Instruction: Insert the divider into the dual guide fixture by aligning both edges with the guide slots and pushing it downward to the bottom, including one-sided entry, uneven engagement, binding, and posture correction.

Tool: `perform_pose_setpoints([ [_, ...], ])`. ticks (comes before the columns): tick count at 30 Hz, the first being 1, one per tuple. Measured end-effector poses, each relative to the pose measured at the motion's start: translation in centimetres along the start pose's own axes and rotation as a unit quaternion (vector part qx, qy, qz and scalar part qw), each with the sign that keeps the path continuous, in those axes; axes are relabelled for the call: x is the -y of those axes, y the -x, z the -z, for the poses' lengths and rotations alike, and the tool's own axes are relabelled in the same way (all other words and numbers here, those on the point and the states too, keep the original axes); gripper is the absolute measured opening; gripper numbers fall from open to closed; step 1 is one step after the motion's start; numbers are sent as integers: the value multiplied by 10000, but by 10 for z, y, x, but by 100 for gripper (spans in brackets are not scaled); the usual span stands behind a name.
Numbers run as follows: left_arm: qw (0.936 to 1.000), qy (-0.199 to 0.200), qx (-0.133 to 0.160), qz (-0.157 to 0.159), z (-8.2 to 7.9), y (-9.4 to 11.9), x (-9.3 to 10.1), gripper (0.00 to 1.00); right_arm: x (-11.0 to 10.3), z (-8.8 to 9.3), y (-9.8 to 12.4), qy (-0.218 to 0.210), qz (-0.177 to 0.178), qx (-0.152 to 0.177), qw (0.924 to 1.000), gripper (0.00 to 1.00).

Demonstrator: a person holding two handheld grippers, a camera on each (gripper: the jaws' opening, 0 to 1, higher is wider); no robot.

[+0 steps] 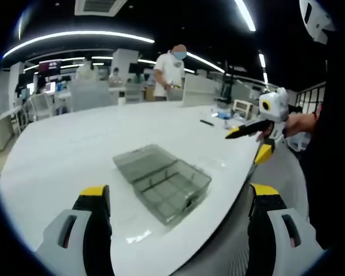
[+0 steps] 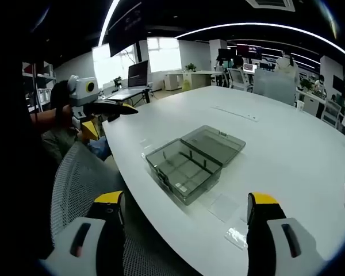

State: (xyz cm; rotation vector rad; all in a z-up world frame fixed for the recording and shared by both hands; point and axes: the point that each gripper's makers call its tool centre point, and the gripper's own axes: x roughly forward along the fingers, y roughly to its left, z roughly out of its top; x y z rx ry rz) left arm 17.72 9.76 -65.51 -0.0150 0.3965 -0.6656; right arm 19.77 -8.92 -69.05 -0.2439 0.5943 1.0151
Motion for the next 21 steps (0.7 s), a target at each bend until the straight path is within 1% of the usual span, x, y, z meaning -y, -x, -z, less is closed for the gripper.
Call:
perform_pose_setpoints([
  [3, 10000, 34, 66, 42, -2, -3, -1, 99, 1, 1, 0, -24, 71, -21, 10000, 86],
  [5, 10000, 24, 56, 77, -2, -7, -1, 99, 2, 3, -1, -50, 120, -42, 9999, 86],
  [11, 9997, 25, 90, 240, -2, -16, 4, 99, 5, 8, 1, -127, 255, -127, 9995, 84],
  [16, 9994, -34, 109, 329, -4, -22, 5, 99, 11, 10, 2, -219, 413, -186, 9987, 81],
  [21, 9992, -152, 143, 349, -8, -28, 6, 98, 15, 11, 2, -242, 466, -229, 9984, 79],
])
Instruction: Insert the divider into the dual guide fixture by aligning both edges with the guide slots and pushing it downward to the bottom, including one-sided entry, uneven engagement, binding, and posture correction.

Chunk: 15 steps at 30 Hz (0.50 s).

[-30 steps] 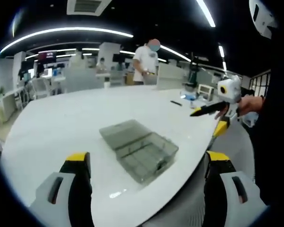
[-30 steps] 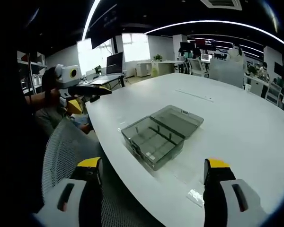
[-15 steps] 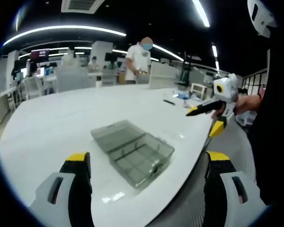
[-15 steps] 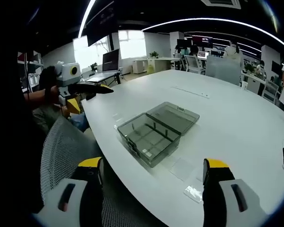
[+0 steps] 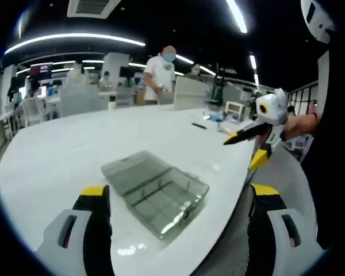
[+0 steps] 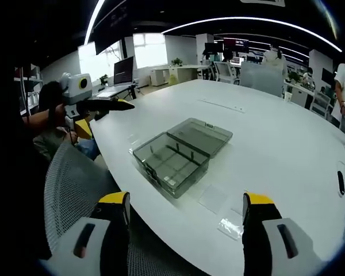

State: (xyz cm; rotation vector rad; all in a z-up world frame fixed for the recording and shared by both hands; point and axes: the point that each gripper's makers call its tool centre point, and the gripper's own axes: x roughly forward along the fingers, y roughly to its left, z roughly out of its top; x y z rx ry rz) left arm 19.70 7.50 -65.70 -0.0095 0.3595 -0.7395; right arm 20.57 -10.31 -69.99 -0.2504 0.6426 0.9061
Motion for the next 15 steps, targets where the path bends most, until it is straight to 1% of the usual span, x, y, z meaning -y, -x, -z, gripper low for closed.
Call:
perform_pose_setpoints([
  [4, 10000, -51, 24, 12, -5, -7, 3, 98, 5, 4, -1, -122, 68, -57, 9999, 77],
  [5, 9999, -91, 68, 58, -7, -9, 6, 98, 5, 5, -1, -128, 82, -74, 9999, 77],
  [8, 9999, -103, 92, 93, -9, -13, 8, 98, 8, 5, -2, -158, 119, -87, 9998, 75],
  [12, 9998, -135, 125, 40, -12, -15, 6, 98, 13, 4, -2, -226, 198, -42, 9995, 75],
  [15, 9997, -126, 180, 52, -16, -17, 8, 98, 14, 8, -3, -270, 211, -120, 9993, 74],
])
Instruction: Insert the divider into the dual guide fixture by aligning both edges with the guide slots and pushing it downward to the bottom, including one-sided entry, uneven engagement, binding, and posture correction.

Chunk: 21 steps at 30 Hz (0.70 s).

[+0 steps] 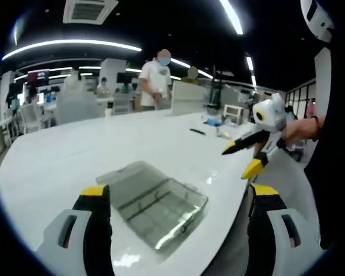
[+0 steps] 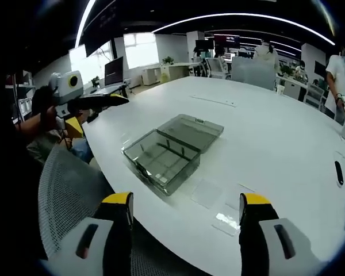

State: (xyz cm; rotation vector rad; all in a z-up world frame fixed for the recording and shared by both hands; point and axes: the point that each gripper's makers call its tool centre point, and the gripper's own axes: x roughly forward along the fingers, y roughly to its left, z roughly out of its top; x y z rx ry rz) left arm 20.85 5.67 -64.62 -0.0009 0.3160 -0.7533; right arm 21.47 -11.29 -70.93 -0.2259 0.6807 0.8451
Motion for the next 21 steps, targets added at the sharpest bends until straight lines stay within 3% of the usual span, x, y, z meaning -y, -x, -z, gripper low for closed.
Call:
perform_pose_setpoints([
  [21, 9998, 43, -112, 135, 8, -11, 6, 98, 19, 21, -10, -226, 194, -394, 9988, 69],
])
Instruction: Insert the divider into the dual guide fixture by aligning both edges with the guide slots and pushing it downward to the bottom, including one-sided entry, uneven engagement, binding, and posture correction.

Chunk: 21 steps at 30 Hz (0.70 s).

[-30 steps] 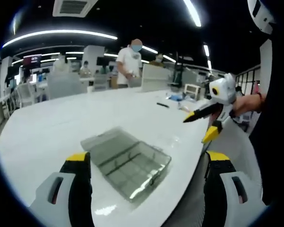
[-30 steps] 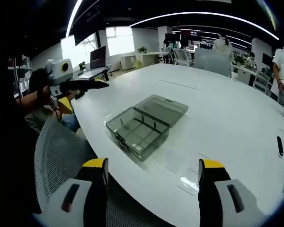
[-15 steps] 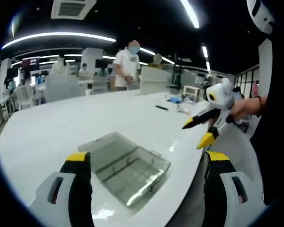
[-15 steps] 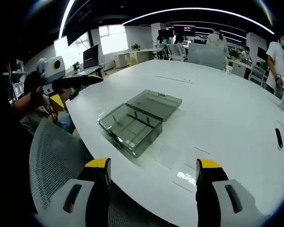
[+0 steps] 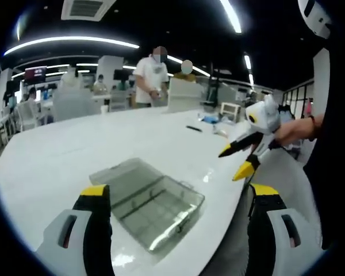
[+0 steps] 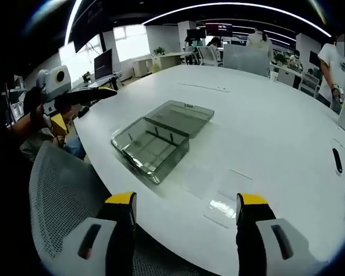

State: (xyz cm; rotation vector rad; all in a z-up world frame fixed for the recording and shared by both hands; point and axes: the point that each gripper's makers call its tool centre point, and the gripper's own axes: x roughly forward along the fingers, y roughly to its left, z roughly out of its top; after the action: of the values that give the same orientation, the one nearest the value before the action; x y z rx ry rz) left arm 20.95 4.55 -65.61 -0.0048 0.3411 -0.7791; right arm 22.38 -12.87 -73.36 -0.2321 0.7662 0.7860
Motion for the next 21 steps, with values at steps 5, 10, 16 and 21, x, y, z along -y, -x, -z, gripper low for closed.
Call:
perform_pose_setpoints([
  [5, 10000, 30, -26, 46, 1, -3, 3, 98, 6, 6, -3, -84, 58, -126, 9999, 67],
  [10, 9999, 56, -28, 91, 1, -7, 8, 98, 11, 10, -8, -223, 118, -204, 9995, 65],
  [16, 9997, 45, -90, 232, 5, -13, 16, 98, 16, 18, -12, -285, 160, -361, 9988, 63],
  [21, 9995, 70, -56, 306, 3, -16, 18, 98, 21, 19, -14, -310, 212, -413, 9984, 62],
])
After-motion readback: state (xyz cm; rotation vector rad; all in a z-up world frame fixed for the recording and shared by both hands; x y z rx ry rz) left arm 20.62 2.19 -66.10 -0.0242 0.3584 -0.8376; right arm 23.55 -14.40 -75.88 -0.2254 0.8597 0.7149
